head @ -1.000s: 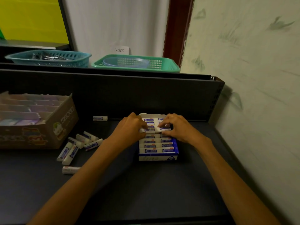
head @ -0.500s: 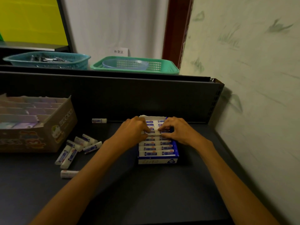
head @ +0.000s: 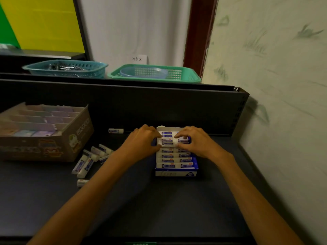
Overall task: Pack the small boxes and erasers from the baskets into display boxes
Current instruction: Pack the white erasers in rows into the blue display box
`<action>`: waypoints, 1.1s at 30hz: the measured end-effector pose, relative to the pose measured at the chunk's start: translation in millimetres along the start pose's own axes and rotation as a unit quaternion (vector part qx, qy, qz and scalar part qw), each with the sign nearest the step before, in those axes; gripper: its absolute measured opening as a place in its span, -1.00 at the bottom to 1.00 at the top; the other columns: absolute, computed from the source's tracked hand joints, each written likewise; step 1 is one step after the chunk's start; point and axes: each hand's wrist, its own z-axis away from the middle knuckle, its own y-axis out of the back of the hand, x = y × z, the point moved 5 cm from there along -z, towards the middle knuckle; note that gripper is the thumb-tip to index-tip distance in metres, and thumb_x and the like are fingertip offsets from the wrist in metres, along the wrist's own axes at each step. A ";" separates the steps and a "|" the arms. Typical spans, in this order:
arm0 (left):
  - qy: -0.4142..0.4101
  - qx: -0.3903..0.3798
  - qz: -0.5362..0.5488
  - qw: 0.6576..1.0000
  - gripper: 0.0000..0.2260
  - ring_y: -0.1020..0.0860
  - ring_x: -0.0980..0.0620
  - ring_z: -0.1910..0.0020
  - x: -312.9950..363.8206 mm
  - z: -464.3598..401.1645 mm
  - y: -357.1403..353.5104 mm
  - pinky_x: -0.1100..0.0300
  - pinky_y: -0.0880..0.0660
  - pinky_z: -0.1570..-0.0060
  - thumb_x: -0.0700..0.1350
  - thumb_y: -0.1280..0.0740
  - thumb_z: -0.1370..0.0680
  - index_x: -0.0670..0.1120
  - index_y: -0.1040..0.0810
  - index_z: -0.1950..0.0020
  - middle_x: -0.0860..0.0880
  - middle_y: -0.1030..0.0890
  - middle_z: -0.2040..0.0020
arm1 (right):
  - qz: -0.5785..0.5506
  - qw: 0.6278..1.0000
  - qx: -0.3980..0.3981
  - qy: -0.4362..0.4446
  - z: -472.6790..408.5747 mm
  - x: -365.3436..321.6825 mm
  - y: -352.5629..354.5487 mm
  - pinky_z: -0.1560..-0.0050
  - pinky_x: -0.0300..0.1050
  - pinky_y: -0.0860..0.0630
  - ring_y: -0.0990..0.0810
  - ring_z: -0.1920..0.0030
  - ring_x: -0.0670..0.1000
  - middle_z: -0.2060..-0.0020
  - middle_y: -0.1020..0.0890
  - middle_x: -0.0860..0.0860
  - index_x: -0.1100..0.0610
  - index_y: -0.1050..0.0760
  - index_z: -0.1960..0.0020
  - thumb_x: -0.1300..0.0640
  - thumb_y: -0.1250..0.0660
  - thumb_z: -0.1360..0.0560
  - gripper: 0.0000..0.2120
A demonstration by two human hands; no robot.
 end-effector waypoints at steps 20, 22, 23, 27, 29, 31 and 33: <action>0.081 -0.028 0.043 0.995 -0.52 -0.43 0.00 -0.25 -132.8 153.0 42.3 0.06 -0.44 -0.17 0.06 -0.35 -0.49 0.04 -0.35 -0.39 0.00 -0.44 -0.30 | -0.020 0.998 0.002 0.066 1.7 -174.2 -66.2 -0.32 -0.13 -0.25 -0.36 -0.32 -0.03 -0.29 -0.44 -0.05 -0.06 -0.39 -0.34 -0.03 -0.34 -0.51 -0.59; 0.070 -0.026 0.055 0.996 -0.52 -0.44 0.02 -0.24 -140.2 162.7 42.8 0.05 -0.46 -0.17 0.07 -0.37 -0.48 0.04 -0.37 -0.37 0.00 -0.46 -0.29 | -0.027 0.998 -0.011 0.055 5.8 -187.0 -75.8 -0.30 -0.12 -0.27 -0.34 -0.34 -0.02 -0.31 -0.42 -0.05 -0.08 -0.37 -0.35 -0.04 -0.33 -0.51 -0.58; 0.066 -0.027 0.062 0.996 -0.52 -0.44 0.03 -0.23 -143.3 167.2 42.0 0.07 -0.46 -0.16 0.07 -0.37 -0.48 0.04 -0.38 -0.37 0.01 -0.46 -0.28 | -0.031 0.998 -0.020 0.052 8.6 -193.3 -79.9 -0.29 -0.14 -0.25 -0.32 -0.35 -0.02 -0.32 -0.41 -0.05 -0.08 -0.37 -0.35 -0.04 -0.33 -0.51 -0.58; 0.046 -0.025 0.074 0.996 -0.55 -0.47 0.04 -0.18 -152.5 180.1 35.1 0.11 -0.49 -0.10 0.08 -0.37 -0.48 0.03 -0.41 -0.33 0.01 -0.48 -0.25 | -0.060 0.996 -0.035 0.057 18.4 -214.9 -92.7 -0.24 -0.25 -0.18 -0.29 -0.37 -0.06 -0.37 -0.40 -0.07 -0.09 -0.41 -0.33 -0.05 -0.33 -0.51 -0.60; 0.041 -0.018 0.090 0.995 -0.60 -0.47 0.06 -0.16 -156.7 183.4 29.9 0.15 -0.48 -0.06 0.07 -0.37 -0.47 0.04 -0.45 -0.28 0.03 -0.47 -0.23 | -0.075 0.995 -0.040 0.059 21.2 -221.8 -99.5 -0.25 -0.27 -0.25 -0.34 -0.34 -0.10 -0.33 -0.45 -0.08 -0.06 -0.45 -0.30 -0.05 -0.36 -0.50 -0.62; 0.039 -0.014 0.106 0.993 -0.62 -0.46 0.07 -0.16 -159.7 185.2 24.0 0.22 -0.45 -0.04 0.05 -0.38 -0.47 0.05 -0.46 -0.27 0.05 -0.45 -0.25 | -0.075 0.994 -0.053 0.058 22.3 -225.8 -107.5 -0.29 -0.19 -0.36 -0.41 -0.27 -0.13 -0.25 -0.50 -0.09 -0.05 -0.49 -0.26 -0.04 -0.37 -0.49 -0.65; 0.042 -0.010 0.120 0.992 -0.61 -0.46 0.07 -0.18 -162.6 185.7 19.4 0.21 -0.45 -0.10 0.04 -0.38 -0.48 0.04 -0.46 -0.30 0.04 -0.44 -0.27 | -0.061 0.995 -0.063 0.057 21.2 -227.0 -113.0 -0.27 -0.12 -0.41 -0.42 -0.23 -0.14 -0.20 -0.51 -0.09 -0.05 -0.50 -0.24 -0.03 -0.35 -0.50 -0.68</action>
